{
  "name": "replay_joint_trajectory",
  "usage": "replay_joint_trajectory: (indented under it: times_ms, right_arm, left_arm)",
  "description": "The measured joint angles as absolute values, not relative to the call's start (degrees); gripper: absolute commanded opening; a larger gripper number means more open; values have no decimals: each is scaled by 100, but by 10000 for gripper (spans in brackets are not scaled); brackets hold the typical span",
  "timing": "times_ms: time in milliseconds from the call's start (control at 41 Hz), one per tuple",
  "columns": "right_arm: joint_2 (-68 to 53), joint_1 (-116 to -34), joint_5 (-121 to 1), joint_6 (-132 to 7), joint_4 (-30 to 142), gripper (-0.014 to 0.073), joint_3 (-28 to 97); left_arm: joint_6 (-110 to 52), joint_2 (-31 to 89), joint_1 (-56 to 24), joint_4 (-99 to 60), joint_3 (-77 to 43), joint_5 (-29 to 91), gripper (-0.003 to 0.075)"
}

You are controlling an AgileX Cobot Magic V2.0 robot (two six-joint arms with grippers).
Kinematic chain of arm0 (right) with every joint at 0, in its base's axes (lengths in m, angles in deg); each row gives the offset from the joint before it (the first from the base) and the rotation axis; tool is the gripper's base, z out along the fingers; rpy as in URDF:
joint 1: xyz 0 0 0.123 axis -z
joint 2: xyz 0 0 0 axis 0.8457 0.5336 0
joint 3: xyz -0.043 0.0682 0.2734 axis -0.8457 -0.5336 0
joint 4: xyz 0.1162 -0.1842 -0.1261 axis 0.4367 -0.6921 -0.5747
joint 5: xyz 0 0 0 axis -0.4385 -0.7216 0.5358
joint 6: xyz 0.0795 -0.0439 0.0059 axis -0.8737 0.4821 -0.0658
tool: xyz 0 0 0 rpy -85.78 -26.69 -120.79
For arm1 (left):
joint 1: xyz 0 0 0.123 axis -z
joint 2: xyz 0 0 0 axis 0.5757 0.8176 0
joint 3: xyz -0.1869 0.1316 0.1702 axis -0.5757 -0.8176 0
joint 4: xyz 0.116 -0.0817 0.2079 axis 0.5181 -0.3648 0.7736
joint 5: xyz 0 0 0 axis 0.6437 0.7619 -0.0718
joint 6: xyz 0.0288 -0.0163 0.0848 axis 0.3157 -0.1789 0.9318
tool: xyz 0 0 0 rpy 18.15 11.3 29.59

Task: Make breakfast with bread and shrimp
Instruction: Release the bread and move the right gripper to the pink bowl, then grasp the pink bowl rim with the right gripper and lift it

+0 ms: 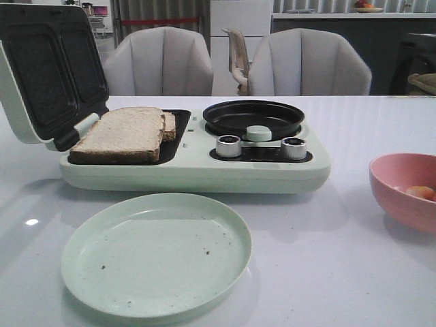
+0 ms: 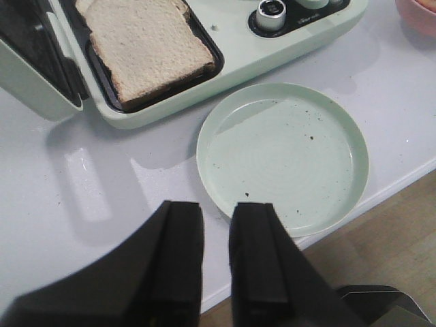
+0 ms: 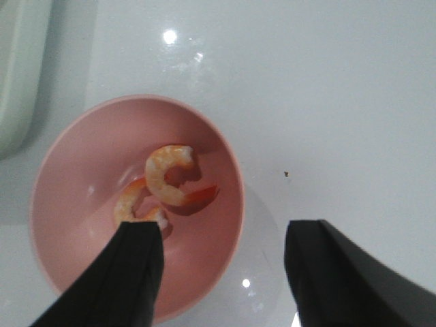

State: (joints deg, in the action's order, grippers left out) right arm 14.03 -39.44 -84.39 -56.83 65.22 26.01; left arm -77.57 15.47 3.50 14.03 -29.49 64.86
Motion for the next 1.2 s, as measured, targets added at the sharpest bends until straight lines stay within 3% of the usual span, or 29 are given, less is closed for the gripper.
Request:
replay_joint_trajectory:
  times_ms: [366, 659, 732, 1196]
  right_arm:
    - [2729, -4085, -7692, -5660, 6522, 491, 2601]
    - [3122, -4287, -7712, -5660, 6621, 90, 2897]
    - [3122, -4287, -7718, -5645, 6630, 29, 2955]
    - [3004, -4387, -7905, -5637, 6322, 43, 3379]
  left_arm:
    - [-7757, 1755, 350, 1403, -2949, 6486, 202]
    - [-7757, 1829, 350, 1403, -2949, 6462, 202]
    - [-7757, 1829, 350, 1403, -2949, 6462, 202]
    - [-7757, 1862, 350, 1403, -2949, 6462, 202]
